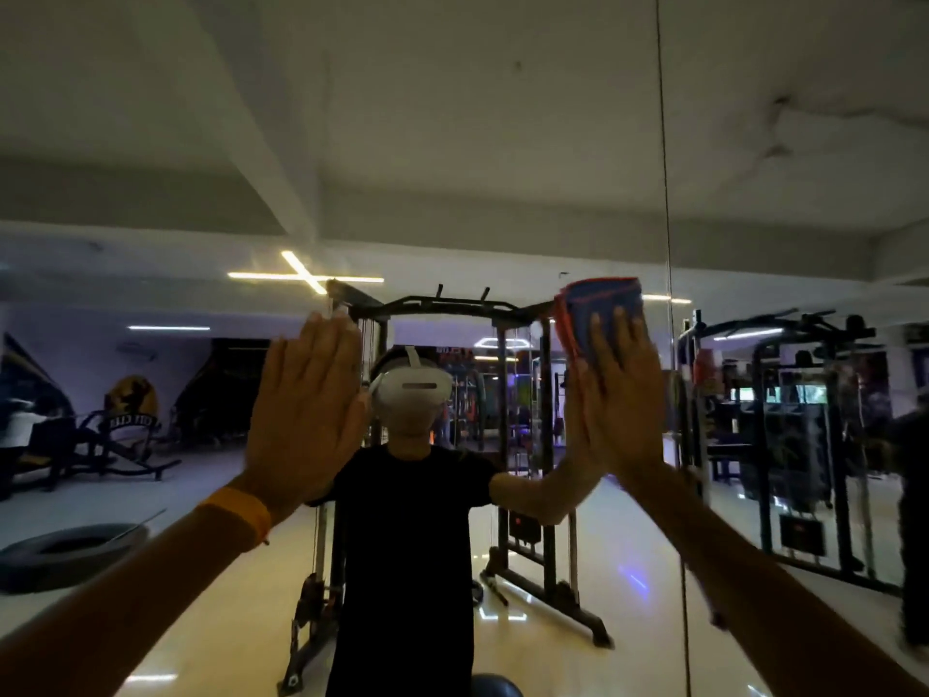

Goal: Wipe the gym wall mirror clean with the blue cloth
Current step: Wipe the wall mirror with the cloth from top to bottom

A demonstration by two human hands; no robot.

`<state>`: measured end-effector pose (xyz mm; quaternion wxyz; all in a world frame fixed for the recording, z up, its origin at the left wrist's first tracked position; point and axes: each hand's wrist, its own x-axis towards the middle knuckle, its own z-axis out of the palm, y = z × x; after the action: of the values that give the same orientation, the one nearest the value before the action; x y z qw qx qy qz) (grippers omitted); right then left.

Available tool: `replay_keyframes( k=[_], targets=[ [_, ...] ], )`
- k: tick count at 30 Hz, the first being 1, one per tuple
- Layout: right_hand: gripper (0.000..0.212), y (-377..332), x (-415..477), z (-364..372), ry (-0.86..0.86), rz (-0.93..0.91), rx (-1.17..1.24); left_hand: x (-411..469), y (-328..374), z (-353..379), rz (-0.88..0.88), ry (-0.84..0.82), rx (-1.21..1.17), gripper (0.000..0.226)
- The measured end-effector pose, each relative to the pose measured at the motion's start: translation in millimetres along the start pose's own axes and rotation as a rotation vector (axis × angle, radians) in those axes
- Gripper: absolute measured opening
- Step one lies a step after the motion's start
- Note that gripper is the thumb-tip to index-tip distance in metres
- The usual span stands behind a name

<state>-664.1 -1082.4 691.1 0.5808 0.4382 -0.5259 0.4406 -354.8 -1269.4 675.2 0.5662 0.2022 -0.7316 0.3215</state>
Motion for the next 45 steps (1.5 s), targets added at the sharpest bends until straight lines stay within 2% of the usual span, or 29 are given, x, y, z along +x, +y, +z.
replay_keyframes(
  k=[1, 4, 6, 7, 10, 12, 14, 16, 17, 18, 20, 22, 23, 25, 27, 28, 29, 31, 33, 34, 35, 37, 39, 40, 42, 45],
  targets=[
    [0.054, -18.6, -12.5, 7.6, -0.024, -0.017, 0.012, 5.1, 7.0, 1.5, 0.029, -0.008, 0.03, 0.069],
    [0.055, -60.8, -43.6, 18.2, -0.227, -0.32, 0.048, 23.5, 27.0, 9.3, 0.031, -0.025, 0.065, 0.068],
    [0.056, -38.2, -27.6, 12.1, -0.2, -0.431, -0.02, 28.1, 35.6, 16.5, -0.003, -0.024, 0.039, 0.068],
    [0.055, -19.8, -14.8, 10.3, -0.162, -0.363, -0.04, 27.8, 37.4, 20.3, -0.017, -0.023, 0.023, 0.068],
    [0.063, 7.4, 12.7, 3.0, -0.035, 0.06, 0.052, 20.8, 40.4, 29.7, -0.033, -0.005, 0.01, 0.067],
    [0.063, -23.5, 1.0, 12.6, -0.052, 0.133, 0.091, 20.1, 41.2, 33.1, -0.037, 0.014, 0.021, 0.066],
    [0.06, -45.7, -20.0, 18.7, -0.132, -0.079, 0.1, 20.4, 42.1, 33.0, -0.044, 0.031, 0.025, 0.066],
    [0.058, -24.7, -16.2, 17.2, -0.197, -0.358, 0.03, 20.5, 42.2, 31.9, -0.03, 0.033, 0.025, 0.067],
    [0.058, -5.8, -4.8, 14.8, -0.193, -0.422, -0.033, 19.7, 41.7, 31.6, -0.024, 0.031, 0.023, 0.067],
    [0.06, 12.9, 8.7, 13.2, -0.182, -0.406, -0.073, 18.9, 40.9, 32.1, -0.02, 0.031, 0.027, 0.067],
    [0.069, 28.8, 27.5, 9.5, -0.158, -0.154, -0.042, 18.4, 41.7, 33.9, -0.023, 0.034, 0.045, 0.067],
    [0.073, -3.7, 18.6, 15.7, -0.117, 0.044, 0.021, 18.3, 43.8, 33.8, -0.03, 0.024, 0.054, 0.067],
    [0.07, -25.9, 5.6, 19.9, -0.141, 0.036, 0.038, 18.3, 44.2, 33.3, -0.033, 0.019, 0.053, 0.067],
    [0.064, -48.9, -22.1, 22.8, -0.211, -0.184, 0.048, 19.0, 44.0, 31.6, -0.034, 0.006, 0.044, 0.066],
    [0.06, -28.7, -13.3, 16.0, -0.233, -0.464, -0.03, 19.7, 43.2, 30.3, -0.038, -0.001, 0.034, 0.066],
    [0.06, -10.0, 2.2, 17.5, -0.213, -0.522, -0.079, 19.7, 42.2, 29.6, -0.036, -0.004, 0.028, 0.067],
    [0.06, 6.1, 20.9, 18.3, -0.191, -0.486, -0.127, 19.7, 41.1, 28.7, -0.031, -0.007, 0.019, 0.067],
    [0.061, 23.6, 60.6, 15.0, -0.133, -0.185, -0.125, 23.5, 36.7, 24.8, -0.018, -0.006, 0.008, 0.067],
    [0.065, 1.5, 68.2, 17.5, -0.065, 0.116, -0.091, 32.1, 30.3, 19.7, -0.011, 0.004, 0.02, 0.067],
    [0.066, -20.9, 57.5, 22.5, -0.051, 0.165, -0.095, 38.2, 27.9, 17.1, -0.017, 0.014, 0.022, 0.067],
    [0.065, -45.0, 41.3, 26.6, -0.071, 0.108, -0.104, 45.2, 26.5, 14.7, -0.03, 0.022, 0.012, 0.067],
    [0.063, -75.7, 6.4, 30.5, -0.17, -0.221, -0.1, 57.6, 25.1, 10.5, -0.064, 0.021, -0.033, 0.067],
    [0.063, -62.0, 1.8, 27.9, -0.271, -0.462, -0.133, 64.3, 22.4, 8.8, -0.077, 0.017, -0.086, 0.068],
    [0.063, -41.3, 20.7, 29.2, -0.273, -0.482, -0.135, 66.6, 20.4, 8.1, -0.072, 0.02, -0.092, 0.068],
    [0.063, -6.0, 65.6, 29.0, -0.214, -0.309, -0.153, 74.7, 14.1, 6.3, -0.059, 0.028, -0.074, 0.069],
    [0.061, 11.2, 106.6, 28.6, -0.04, 0.143, -0.147, 95.9, 7.4, 3.4, -0.077, 0.035, -0.05, 0.069]
  ],
)
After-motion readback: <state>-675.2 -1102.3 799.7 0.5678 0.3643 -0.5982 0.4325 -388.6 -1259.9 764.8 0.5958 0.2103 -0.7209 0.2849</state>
